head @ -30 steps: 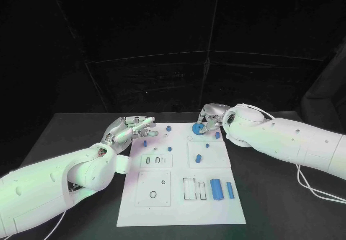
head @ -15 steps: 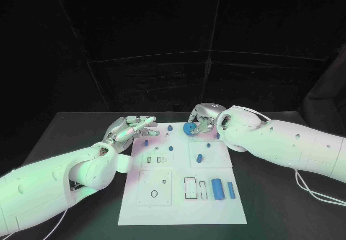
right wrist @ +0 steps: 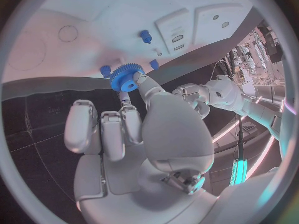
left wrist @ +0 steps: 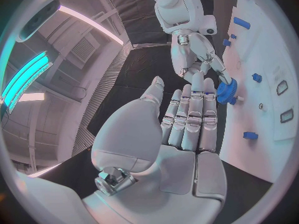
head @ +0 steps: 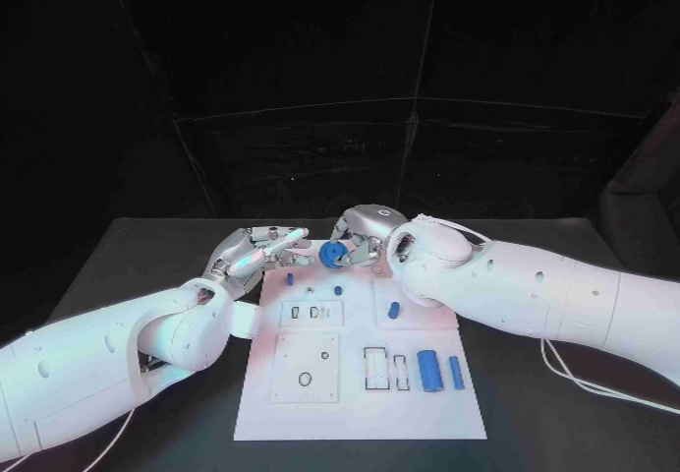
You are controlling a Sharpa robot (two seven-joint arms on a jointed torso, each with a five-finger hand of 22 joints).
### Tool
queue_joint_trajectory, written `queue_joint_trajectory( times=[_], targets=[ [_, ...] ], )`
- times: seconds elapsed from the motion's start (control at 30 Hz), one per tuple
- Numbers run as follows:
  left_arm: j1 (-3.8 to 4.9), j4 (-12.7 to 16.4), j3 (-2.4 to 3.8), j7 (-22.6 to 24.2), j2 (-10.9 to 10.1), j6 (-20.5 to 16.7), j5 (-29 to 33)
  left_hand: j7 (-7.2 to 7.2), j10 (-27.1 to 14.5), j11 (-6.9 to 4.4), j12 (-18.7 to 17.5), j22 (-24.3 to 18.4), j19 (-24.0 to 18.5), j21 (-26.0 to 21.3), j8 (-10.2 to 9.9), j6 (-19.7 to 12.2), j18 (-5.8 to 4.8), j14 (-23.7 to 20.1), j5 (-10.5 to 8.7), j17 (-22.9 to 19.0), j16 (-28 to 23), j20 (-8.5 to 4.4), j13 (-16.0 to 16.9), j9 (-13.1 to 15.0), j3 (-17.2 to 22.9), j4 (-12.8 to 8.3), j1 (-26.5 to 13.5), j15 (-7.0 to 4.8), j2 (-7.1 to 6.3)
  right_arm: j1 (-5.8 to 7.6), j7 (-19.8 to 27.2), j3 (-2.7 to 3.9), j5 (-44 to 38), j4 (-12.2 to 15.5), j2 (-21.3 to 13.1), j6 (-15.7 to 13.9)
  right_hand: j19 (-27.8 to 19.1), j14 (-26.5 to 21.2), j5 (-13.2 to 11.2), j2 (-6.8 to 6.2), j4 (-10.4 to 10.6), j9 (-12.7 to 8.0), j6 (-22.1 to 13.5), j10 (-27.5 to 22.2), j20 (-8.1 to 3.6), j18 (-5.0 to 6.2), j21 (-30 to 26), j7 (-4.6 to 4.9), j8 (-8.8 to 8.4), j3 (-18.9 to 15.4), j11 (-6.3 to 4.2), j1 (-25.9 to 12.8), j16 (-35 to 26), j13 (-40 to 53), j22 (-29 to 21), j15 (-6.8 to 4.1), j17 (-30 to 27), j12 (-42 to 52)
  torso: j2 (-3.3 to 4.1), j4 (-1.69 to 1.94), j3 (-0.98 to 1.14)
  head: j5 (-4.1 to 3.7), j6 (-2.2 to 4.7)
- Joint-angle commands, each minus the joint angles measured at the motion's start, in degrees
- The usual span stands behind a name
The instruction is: Assemble the parts on the task board
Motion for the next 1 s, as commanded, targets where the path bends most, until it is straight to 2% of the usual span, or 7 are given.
queue_joint_trajectory(
  times=[0.03, 0.37, 0.57, 0.67, 0.8, 0.9, 1.0],
  targets=[
    [0.09, 0.0, 0.04, 0.0, 0.1, 0.8, -0.3, -0.31, -0.2, -0.08, 0.2, -0.1, -0.5, -0.3, -0.1, -0.2, 0.32, -0.4, -0.05, 0.1, -0.3, -0.01, 0.0, 0.1, -0.1, -0.3, 0.1, 0.02, 0.42, -0.30, -1.1, -0.04, -0.9, -0.9, 1.0, 0.3, 0.3, 4.2, -0.5, -0.22, 0.3, 0.0, 4.2, 0.1, 0.05, -0.50, 0.4, -1.46, -0.32, 0.8, 0.13, -0.8, 0.1, 3.2, 0.0, 0.07, 5.7, -0.3, 0.01, -0.05, 0.00, 0.05, -0.11],
    [0.10, -0.1, 0.04, 0.0, 0.2, 0.9, -0.3, -0.31, -0.2, -0.08, 0.2, -0.1, -0.5, -0.3, -0.1, -0.2, 0.32, -0.4, -0.05, 0.1, -0.3, -0.01, 0.0, 0.1, -0.1, -0.3, 0.1, 0.02, 0.42, -0.93, -2.5, -0.10, -0.5, -2.8, 2.9, 2.1, 0.3, 4.1, -0.6, -0.23, 0.4, 0.0, 4.2, 0.1, 0.06, -0.49, 0.3, -1.43, -0.39, 0.9, 0.15, -0.9, 0.0, 3.1, 0.0, 0.09, 5.5, -0.4, -0.01, 0.00, 0.03, 0.20, -0.34],
    [0.10, -0.1, 0.04, 0.0, 0.2, 0.9, -0.3, -0.31, -0.2, -0.08, 0.2, -0.1, -0.5, -0.3, -0.1, -0.2, 0.32, -0.4, -0.05, 0.1, -0.3, -0.01, 0.0, 0.1, -0.1, -0.3, 0.1, 0.02, 0.42, -1.05, -3.3, -0.11, -0.7, -4.1, 3.8, 2.8, 0.2, 4.1, -0.9, -0.49, 0.5, -0.1, 3.9, -0.1, 0.12, -0.47, 0.3, -1.29, -0.77, 1.1, 0.25, -1.2, 0.0, 2.9, -0.1, 0.17, 5.3, -0.7, 0.01, -0.12, 0.09, 0.33, -0.40],
    [0.10, -0.1, 0.04, 0.0, 0.2, 0.9, -0.3, -0.31, -0.2, -0.09, 0.3, -0.1, -0.5, -0.3, -0.1, -0.2, 0.33, -0.4, -0.05, 0.1, -0.3, -0.01, 0.0, 0.1, -0.1, -0.4, 0.2, 0.02, 0.45, -1.07, -4.3, -0.11, -1.0, -4.6, 4.0, 3.0, 0.1, 4.0, -1.0, -1.01, 0.8, -0.3, 2.5, -0.3, 0.30, -0.46, 0.2, -0.76, -1.82, 1.3, 0.65, -1.8, -0.2, 2.7, -0.3, 0.45, 5.0, -1.1, 0.02, -0.10, 0.07, 0.34, -0.44],
    [0.10, -0.1, 0.04, 0.0, 0.2, 0.9, -0.3, -0.31, -0.2, -0.09, 0.3, -0.1, -0.5, -0.3, -0.1, -0.2, 0.33, -0.4, -0.05, 0.1, -0.3, -0.01, 0.0, 0.1, -0.1, -0.4, 0.2, 0.02, 0.45, -1.09, -5.0, -0.11, -1.1, -4.9, 4.3, 3.6, -0.1, 4.0, -2.1, -1.97, 1.0, -0.4, -1.0, -0.8, 0.97, -0.44, 0.0, 0.35, -4.20, 1.6, 1.62, -2.4, -0.3, 1.9, -0.6, 1.24, 4.8, -2.2, 0.01, -0.15, 0.08, 0.53, -0.45],
    [0.10, -0.1, 0.04, 0.0, 0.2, 0.9, -0.3, -0.31, -0.2, -0.09, 0.3, -0.1, -0.5, -0.3, -0.1, -0.2, 0.33, -0.4, -0.05, 0.1, -0.3, -0.01, 0.0, 0.1, -0.1, -0.4, 0.2, 0.02, 0.45, -1.09, -5.2, -0.11, -1.1, -5.0, 4.3, 4.7, -0.2, 3.9, -3.2, -2.69, 1.6, -0.3, -2.2, -1.1, 1.37, -0.38, -0.1, 0.67, -4.78, 1.2, 1.97, -3.3, -0.4, 1.6, -0.8, 1.61, 4.6, -2.8, 0.00, -0.14, 0.10, 0.52, -0.48],
    [0.10, -0.1, 0.04, -0.1, 0.2, 0.9, -0.3, -0.31, -0.2, -0.09, 0.3, -0.1, -0.5, -0.3, -0.1, -0.2, 0.33, -0.4, -0.05, 0.1, -0.3, -0.01, 0.0, 0.1, -0.1, -0.4, 0.2, 0.02, 0.45, -1.09, -5.3, -0.12, -1.1, -5.1, 4.4, 5.7, -0.3, 3.9, -0.2, -3.85, 4.5, -0.3, -3.5, -1.3, 1.73, -0.34, -0.2, 0.85, -4.84, -0.5, 2.26, -7.2, -0.4, 1.4, -0.9, 1.89, 4.5, -3.1, 0.00, -0.13, 0.08, 0.50, -0.50]
  ],
)
